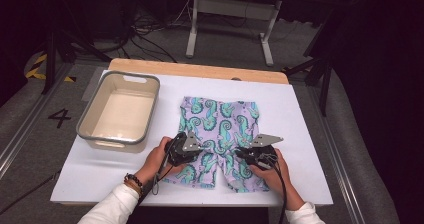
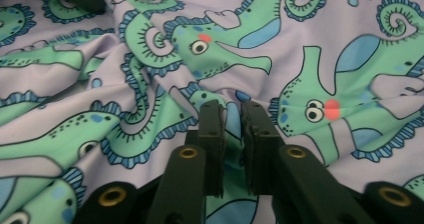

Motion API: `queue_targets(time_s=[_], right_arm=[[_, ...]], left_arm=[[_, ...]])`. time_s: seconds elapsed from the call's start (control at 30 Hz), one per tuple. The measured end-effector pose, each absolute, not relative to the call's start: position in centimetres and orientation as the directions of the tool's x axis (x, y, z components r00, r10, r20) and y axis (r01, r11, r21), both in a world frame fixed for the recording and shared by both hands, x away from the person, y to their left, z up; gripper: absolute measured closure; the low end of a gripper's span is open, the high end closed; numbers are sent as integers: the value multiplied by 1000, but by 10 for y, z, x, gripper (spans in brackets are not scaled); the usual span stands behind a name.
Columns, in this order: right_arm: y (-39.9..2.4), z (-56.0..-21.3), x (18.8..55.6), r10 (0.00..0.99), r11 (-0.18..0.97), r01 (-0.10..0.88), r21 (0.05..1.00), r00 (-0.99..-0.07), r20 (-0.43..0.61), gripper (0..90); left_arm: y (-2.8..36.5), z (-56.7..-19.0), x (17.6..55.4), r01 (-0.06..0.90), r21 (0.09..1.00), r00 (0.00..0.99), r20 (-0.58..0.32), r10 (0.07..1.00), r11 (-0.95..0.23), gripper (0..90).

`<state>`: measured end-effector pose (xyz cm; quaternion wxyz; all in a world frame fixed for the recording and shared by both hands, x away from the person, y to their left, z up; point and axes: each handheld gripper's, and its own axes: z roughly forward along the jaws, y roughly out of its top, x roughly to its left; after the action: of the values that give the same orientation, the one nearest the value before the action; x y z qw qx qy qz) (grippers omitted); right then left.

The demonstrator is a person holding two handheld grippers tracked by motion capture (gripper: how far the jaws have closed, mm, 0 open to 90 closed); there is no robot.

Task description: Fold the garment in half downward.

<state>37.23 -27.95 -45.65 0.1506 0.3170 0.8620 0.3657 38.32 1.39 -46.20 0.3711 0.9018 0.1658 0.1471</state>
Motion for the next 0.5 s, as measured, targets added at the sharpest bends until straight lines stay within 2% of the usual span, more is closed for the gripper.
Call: queue_targets(time_s=[0.3, 0.5], right_arm=[[-281, -431, 355, 631, 508, 384, 771, -775, -29, 835], [-280, -422, 334, 611, 513, 355, 781, -791, -42, 837]], left_arm=[[25, -436, 364, 113, 735, 904, 203, 375, -669, 810], [33, -426, 346, 91, 767, 901, 209, 380, -635, 809]])
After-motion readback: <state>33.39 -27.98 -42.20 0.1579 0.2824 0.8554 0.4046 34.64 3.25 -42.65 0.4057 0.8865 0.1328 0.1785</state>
